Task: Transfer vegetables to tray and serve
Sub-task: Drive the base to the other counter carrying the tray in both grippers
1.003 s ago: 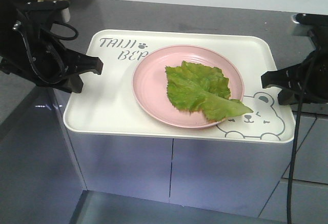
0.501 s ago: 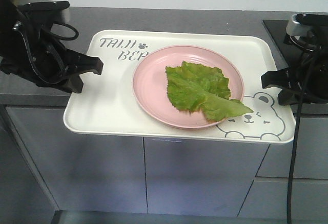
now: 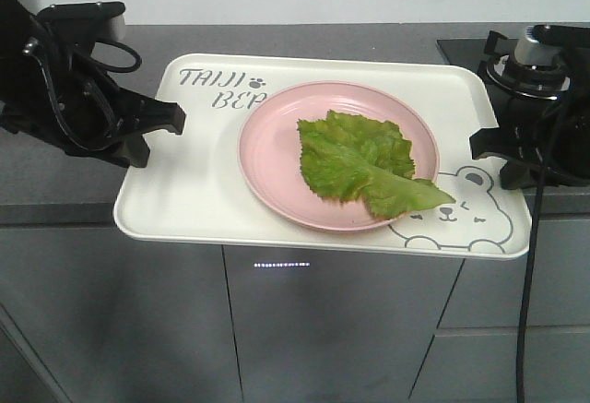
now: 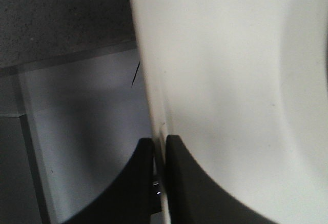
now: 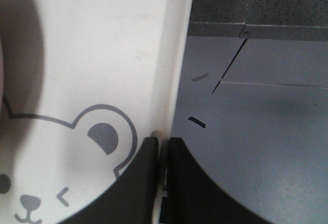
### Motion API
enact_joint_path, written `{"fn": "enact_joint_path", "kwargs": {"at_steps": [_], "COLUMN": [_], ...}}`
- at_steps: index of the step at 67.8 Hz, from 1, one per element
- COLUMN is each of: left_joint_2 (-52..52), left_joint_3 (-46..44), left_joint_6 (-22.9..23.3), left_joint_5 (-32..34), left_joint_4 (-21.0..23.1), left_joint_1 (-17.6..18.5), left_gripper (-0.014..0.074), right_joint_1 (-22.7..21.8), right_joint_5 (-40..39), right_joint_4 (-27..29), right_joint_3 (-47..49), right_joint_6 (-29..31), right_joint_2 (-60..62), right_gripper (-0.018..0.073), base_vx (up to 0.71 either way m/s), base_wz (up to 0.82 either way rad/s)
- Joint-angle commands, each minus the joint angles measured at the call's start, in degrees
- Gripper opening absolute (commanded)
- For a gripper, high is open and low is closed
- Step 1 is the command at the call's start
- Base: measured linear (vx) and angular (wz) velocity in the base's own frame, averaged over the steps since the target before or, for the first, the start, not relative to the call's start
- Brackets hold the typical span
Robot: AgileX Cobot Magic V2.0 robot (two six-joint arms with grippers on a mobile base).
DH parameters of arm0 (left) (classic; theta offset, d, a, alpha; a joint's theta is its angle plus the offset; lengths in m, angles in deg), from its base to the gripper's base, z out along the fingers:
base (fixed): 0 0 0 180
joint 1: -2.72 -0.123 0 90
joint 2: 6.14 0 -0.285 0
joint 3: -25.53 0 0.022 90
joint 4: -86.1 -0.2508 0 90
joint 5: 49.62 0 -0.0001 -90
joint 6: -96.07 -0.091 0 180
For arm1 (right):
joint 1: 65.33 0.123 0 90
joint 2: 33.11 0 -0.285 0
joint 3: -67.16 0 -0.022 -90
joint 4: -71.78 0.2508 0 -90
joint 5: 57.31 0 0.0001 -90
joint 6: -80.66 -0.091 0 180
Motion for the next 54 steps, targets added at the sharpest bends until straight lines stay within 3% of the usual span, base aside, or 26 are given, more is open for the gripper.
{"fn": "enact_joint_path", "kwargs": {"at_steps": [1,54], "left_joint_2": [-2.57,-2.57], "left_joint_3": [-1.55,-1.55], "left_joint_6": [-1.13,-1.13], "left_joint_5": [2.66,2.66], "left_joint_4": [0.44,0.44], "left_joint_1": [0.42,0.42], "left_gripper": [-0.0006,-0.0006], "right_joint_1": [0.04,0.04], "right_joint_5": [-3.10,-3.01], "right_joint_4": [-0.65,-0.65], "right_joint_3": [1.73,1.73], "right_joint_6": [1.63,1.63], "right_joint_2": [1.88,1.88], "right_gripper": [-0.0004,-0.0004], "base_vx": [0.11,0.14], "base_wz": [-0.13,-0.05]}}
